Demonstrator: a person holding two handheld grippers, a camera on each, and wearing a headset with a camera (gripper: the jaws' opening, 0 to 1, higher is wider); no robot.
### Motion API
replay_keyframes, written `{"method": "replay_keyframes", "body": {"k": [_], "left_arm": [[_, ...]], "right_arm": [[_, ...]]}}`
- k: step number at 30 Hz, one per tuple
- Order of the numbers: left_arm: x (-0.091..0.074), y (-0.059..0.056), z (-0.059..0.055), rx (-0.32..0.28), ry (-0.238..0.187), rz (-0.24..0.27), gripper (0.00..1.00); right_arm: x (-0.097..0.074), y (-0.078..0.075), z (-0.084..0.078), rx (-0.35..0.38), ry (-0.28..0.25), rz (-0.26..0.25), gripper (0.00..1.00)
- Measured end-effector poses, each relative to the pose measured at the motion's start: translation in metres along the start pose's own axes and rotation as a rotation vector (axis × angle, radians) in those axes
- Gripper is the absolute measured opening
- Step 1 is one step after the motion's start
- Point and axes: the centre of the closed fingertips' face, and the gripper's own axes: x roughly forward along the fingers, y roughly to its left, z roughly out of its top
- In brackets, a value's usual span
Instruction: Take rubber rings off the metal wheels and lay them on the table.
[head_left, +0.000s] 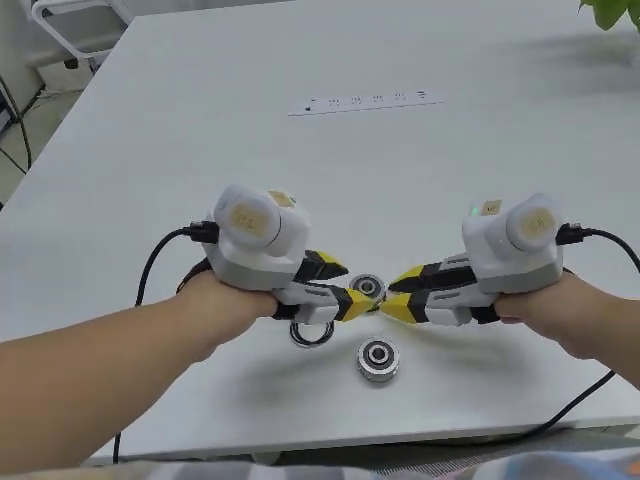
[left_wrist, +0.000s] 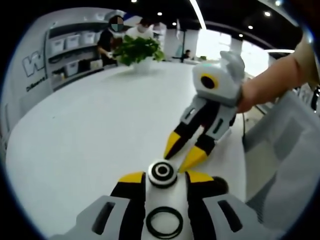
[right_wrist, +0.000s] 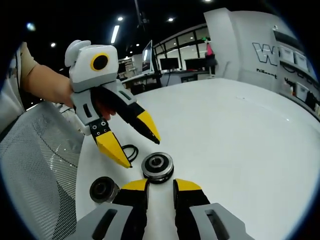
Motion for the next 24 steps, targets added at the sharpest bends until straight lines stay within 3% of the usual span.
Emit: {"method": "replay_keyframes", "body": {"k": [14,24], "left_arm": [[0.011,-0.002,-0.004,0.036,0.029,-0.01,0.22],[0.014,0.001,-0.003,0.068,0.037,0.021,0.14]], "right_arm": [[0.0,0.001,0.001,0.002,-0.005,-0.002,0.16],[0.002,0.005,0.003,-0.004,-0.005,0.002,0.15]]}}
